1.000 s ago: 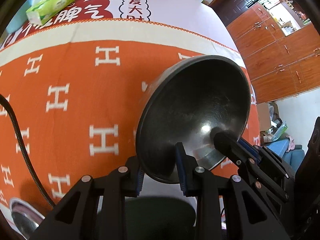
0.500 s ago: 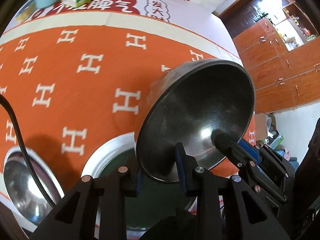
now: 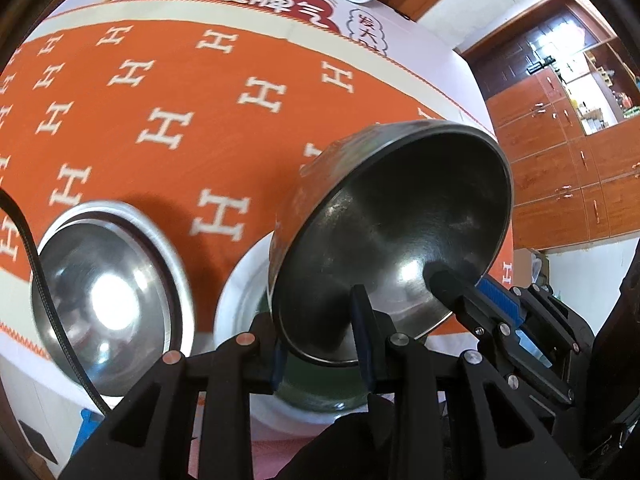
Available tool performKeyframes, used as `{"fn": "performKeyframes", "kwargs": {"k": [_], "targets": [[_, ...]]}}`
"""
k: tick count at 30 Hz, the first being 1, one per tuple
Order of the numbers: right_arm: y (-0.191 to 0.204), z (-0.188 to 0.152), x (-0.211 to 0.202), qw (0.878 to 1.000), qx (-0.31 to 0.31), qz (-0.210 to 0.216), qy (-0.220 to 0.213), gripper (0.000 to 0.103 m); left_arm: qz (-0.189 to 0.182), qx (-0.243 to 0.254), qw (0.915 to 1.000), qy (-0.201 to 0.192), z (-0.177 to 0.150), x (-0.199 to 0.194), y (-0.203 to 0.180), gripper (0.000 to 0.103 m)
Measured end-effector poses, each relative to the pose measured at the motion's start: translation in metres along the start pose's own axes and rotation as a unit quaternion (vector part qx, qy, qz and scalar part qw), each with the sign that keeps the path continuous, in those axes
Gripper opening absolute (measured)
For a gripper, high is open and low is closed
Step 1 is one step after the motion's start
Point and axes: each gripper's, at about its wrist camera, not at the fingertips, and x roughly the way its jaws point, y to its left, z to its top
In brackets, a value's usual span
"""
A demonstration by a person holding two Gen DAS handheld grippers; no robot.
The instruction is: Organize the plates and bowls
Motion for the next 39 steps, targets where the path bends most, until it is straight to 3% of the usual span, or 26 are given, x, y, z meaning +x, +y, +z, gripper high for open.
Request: {"fn": "performKeyframes", "kwargs": {"k": [10,23,39], "targets": [[0.042,0.001,0.007,1.000,-0.018,0.023,0.003,0.012,0.017,-0.010,0.9998,-0.002,-0.017,-0.028,0.043,0.027],[0.095,0.003,0.030,0.999,-0.016,0.040,0.016,0.012,0.035,-0.030,0.9985,0.030,-0.029,-0.038,0.105,0.028],[0.127,-0.008,0.065,0.998,0.058,0.020,0.030,0.012,0.046,0.013,0.9956,0.081,-0.022,-0.030,0.163,0.033]]}}
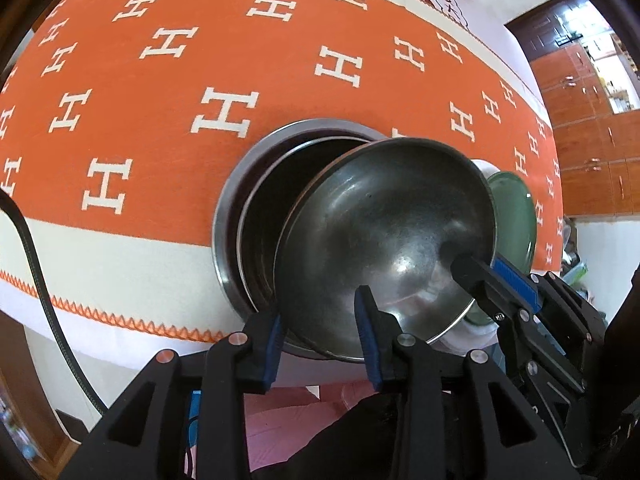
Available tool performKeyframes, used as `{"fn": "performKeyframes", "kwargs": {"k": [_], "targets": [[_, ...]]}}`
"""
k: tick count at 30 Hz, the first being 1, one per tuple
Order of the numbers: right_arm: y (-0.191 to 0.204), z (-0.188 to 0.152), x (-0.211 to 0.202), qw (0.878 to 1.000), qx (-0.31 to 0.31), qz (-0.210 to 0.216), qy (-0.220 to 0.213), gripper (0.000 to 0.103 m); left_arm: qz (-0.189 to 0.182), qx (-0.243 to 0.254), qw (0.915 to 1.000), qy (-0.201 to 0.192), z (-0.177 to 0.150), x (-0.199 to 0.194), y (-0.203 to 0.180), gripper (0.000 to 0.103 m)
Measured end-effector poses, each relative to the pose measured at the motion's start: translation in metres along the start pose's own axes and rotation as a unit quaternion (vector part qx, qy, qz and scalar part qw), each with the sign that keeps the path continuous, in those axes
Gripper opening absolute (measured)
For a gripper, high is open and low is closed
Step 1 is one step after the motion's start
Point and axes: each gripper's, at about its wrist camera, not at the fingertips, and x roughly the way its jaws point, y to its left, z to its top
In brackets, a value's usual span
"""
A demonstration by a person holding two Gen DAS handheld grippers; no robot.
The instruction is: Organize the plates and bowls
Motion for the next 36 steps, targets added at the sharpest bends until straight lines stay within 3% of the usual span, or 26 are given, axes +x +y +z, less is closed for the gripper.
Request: {"fn": "performKeyframes", "kwargs": {"k": [9,25,32,36], "targets": [[0.003,-0.001,0.003,0.999,0.029,-0.020,-0.001,0.012,-0.011,0.031,0.9994,-0.006,0.007,-0.004,0.002,0.038],[0.003,0.005,0.004,0.999,0.039,-0.023,-0.004,0.015,-0.023,0.050,0.9961,-0.068,0.016,-0.036,0.008,0.052],[-0.004,0.006,0.009,0.998,0.058,-0.023,0.011,0.018,-0.019,0.037,0.9973,-0.061,0.023,-0.027,0.018,0.056],[-0.008,0.006,0.013,0.997,0.070,-0.022,0.022,0.028,-0.013,0.030,0.9984,-0.047,0.027,-0.017,0.024,0.057]]}}
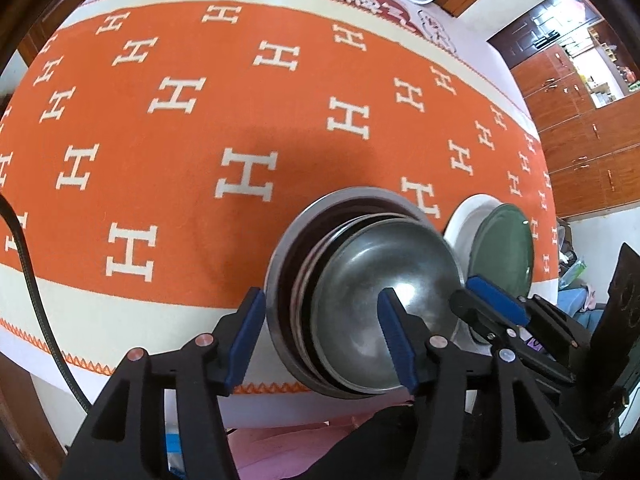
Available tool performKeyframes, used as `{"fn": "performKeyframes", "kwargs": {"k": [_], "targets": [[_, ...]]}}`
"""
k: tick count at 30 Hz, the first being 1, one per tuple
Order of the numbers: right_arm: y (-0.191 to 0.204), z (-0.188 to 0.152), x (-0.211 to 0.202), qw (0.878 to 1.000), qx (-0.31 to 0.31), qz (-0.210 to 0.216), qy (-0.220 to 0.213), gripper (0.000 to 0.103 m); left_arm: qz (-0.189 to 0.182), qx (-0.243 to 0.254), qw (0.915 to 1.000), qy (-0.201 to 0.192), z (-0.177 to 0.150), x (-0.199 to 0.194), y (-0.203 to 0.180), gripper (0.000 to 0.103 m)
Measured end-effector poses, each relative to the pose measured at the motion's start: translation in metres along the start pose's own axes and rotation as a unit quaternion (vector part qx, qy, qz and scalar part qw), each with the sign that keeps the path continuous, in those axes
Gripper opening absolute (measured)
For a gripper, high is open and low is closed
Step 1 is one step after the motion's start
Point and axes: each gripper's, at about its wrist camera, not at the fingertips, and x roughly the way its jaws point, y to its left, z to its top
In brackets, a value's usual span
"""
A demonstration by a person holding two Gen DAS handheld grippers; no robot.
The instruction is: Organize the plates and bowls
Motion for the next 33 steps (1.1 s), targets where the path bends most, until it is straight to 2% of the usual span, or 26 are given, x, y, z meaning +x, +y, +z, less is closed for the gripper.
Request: {"fn": "performKeyframes", "kwargs": {"k": [11,15,25,33], "targets": [[-0.009,0.000,0.016,0.999,0.023,0.000,0.033,0.028,0.004,-0.012,0.9991,0.041,0.003,0.030,0.009,0.057],[-0.011,0.002,0.020,0.999,0.028,-0.001,0.039,0.035,0.002,-0.015,0.9981,0.059,0.004,0.041,0.012,0.057],[-0.016,0.003,0.036,0.996,0.046,0.015,0.068,0.035,-0.012,-0.021,0.9950,0.097,0.008,0.066,0.012,0.057],[-0.016,0.002,0.042,0.995,0.051,0.022,0.081,0.035,-0.037,-0.024,0.9935,0.105,0.010,0.075,0.009,0.055]]}}
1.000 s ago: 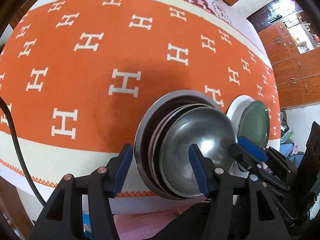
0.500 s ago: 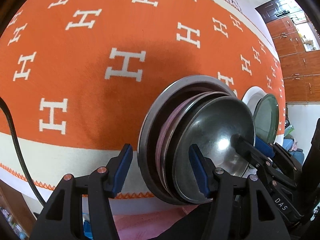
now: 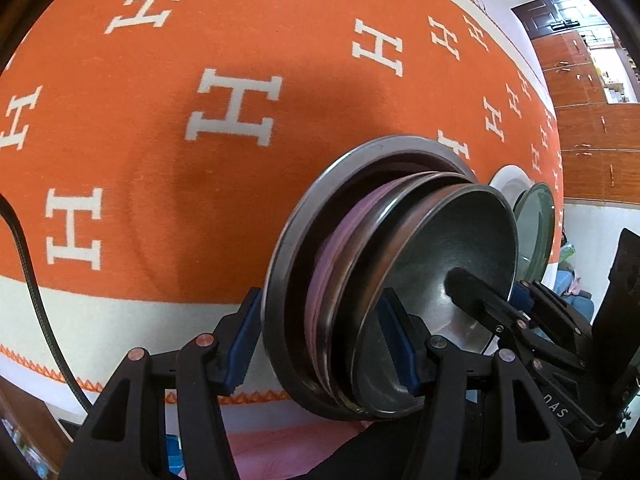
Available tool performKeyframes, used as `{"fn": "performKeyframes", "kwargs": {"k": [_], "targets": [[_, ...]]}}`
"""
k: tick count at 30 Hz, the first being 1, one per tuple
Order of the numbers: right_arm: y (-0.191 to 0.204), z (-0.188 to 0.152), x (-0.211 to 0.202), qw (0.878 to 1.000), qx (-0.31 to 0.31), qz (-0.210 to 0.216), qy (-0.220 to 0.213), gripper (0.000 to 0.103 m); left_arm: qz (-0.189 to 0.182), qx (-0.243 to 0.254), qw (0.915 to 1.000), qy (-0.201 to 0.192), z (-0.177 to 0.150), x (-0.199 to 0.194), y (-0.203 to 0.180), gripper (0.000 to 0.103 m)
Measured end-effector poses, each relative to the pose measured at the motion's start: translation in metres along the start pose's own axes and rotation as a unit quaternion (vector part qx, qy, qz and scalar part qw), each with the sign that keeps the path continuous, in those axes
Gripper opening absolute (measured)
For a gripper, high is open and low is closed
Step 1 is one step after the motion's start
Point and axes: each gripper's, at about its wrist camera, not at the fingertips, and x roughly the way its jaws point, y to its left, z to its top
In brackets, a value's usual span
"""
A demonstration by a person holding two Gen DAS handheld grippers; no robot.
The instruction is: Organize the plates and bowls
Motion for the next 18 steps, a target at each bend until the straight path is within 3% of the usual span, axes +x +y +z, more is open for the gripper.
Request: {"fn": "performKeyframes", "kwargs": {"k": [4,18], "targets": [[-0.001,0.001,0.002,1.000,0.003,0.003,0.003,0.035,-0.016,0.001,0.9999,0.002,0.001,0.001,-0.001,0.047],[0.002,0.001,-0.002,1.000,0.000,0.003,-0.007,0.034,-0.028,0.002,0.9996,-0.003,0.001,-0.007,0.007,0.045]]}}
